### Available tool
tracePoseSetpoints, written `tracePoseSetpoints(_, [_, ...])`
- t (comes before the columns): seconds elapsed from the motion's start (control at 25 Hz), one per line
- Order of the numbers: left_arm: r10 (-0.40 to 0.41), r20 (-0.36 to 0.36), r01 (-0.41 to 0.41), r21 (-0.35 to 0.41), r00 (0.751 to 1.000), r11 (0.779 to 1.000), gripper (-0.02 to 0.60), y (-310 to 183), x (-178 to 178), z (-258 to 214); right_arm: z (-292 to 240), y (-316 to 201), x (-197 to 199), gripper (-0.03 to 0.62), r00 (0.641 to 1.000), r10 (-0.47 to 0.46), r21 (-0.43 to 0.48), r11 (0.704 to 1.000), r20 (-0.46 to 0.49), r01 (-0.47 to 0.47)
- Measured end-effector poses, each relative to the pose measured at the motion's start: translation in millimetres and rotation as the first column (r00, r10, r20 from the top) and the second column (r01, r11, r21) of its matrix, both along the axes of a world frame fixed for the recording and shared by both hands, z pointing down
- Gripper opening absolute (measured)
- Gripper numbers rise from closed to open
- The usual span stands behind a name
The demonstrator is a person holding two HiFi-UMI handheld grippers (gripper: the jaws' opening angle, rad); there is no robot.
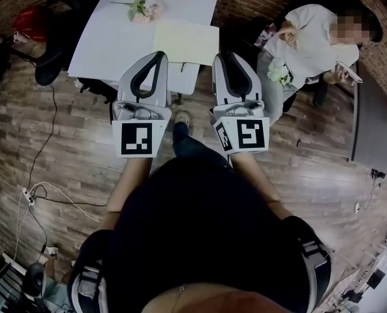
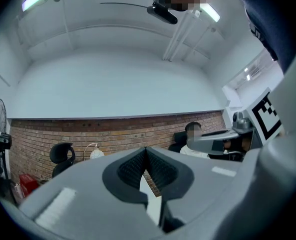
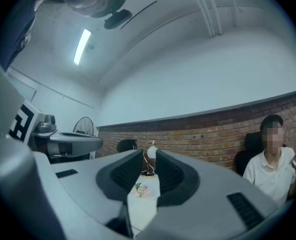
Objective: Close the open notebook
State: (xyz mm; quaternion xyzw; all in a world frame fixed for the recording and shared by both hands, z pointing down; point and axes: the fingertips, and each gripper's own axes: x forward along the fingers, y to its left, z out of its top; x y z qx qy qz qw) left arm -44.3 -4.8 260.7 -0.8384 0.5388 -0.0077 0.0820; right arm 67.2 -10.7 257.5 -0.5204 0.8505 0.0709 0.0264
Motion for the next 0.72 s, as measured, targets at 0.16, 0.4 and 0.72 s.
tracePoseSetpoints(0.16, [-0.011,-0.002,0.011,-0.005,1.0,1.0,0.006,-40.7,-2.9,0.0,2.5,-39.9,-0.3,0.043,1.0,-0.003,-0.011,1.0,-0.002,0.003])
tracePoseSetpoints(0.4, [-0.007,0.016,0.008,-0.014,1.0,1.0,0.006,-94.2,-4.2,-1.4,2.7,-93.6,-0.8,0.043,1.0,0.004,-0.018,1.0,0.01,-0.003])
tracePoseSetpoints(0.72, [0.02,0.046,-0.02,-0.008,0.999,1.0,0.006,-149.9,7.0,2.8,13.9,-147.7,10.2,0.043,0.999,0.027,-0.026,0.999,0.022,-0.027])
